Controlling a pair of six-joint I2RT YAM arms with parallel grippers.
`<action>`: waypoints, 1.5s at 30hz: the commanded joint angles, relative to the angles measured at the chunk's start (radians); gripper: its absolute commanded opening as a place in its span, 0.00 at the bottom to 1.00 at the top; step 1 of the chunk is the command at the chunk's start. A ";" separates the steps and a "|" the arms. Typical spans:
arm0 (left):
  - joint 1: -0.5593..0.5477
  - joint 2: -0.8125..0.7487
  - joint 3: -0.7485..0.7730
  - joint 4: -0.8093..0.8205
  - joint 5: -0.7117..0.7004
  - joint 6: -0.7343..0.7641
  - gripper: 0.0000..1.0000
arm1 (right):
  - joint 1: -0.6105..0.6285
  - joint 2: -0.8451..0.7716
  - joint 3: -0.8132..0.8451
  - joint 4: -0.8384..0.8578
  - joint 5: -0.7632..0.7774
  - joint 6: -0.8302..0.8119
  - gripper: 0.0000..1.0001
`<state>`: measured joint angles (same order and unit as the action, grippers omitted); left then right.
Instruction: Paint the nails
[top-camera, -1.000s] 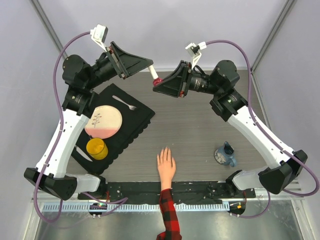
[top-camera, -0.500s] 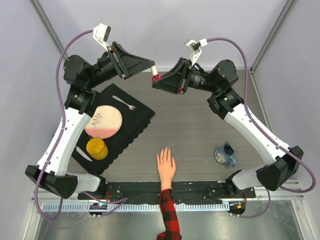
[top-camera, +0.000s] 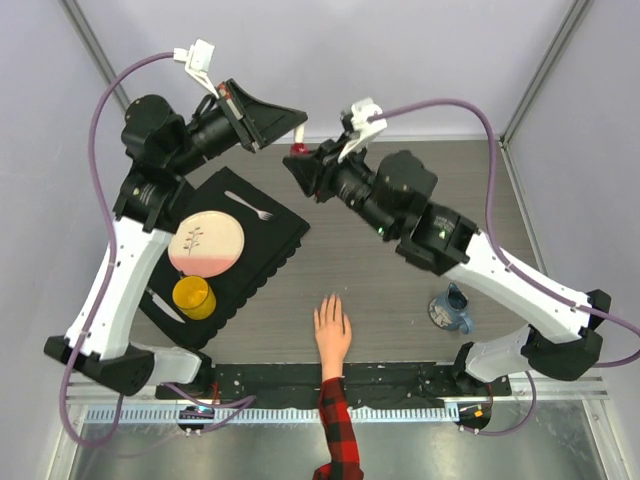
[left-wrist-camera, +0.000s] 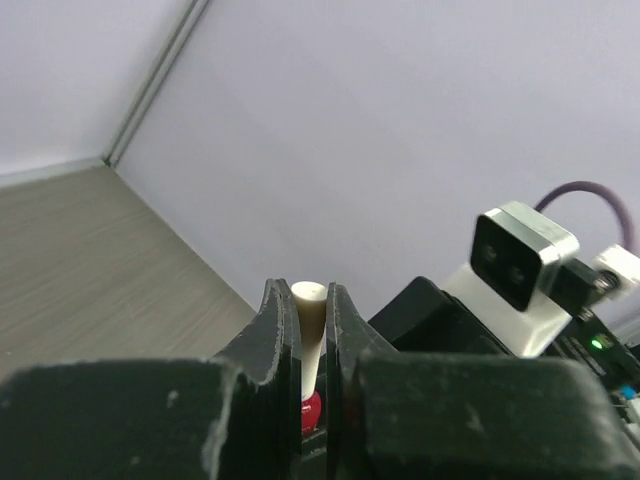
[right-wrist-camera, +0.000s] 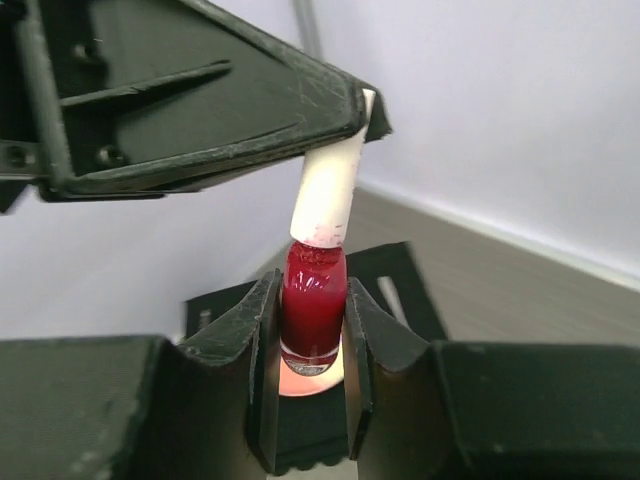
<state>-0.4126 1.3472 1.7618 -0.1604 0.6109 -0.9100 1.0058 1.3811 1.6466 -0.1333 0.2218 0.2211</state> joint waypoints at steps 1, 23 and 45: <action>-0.083 -0.062 0.018 -0.160 -0.146 0.120 0.00 | 0.131 0.006 0.024 -0.014 0.505 -0.376 0.01; -0.012 -0.017 0.099 -0.166 0.081 0.091 0.66 | -0.386 -0.042 -0.054 0.085 -0.967 0.219 0.01; 0.063 0.101 0.249 -0.357 0.326 0.049 0.55 | -0.518 0.038 0.036 0.026 -1.228 0.277 0.01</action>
<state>-0.3511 1.4582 1.9800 -0.4793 0.8959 -0.8993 0.4896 1.4170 1.6257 -0.1081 -0.9730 0.5034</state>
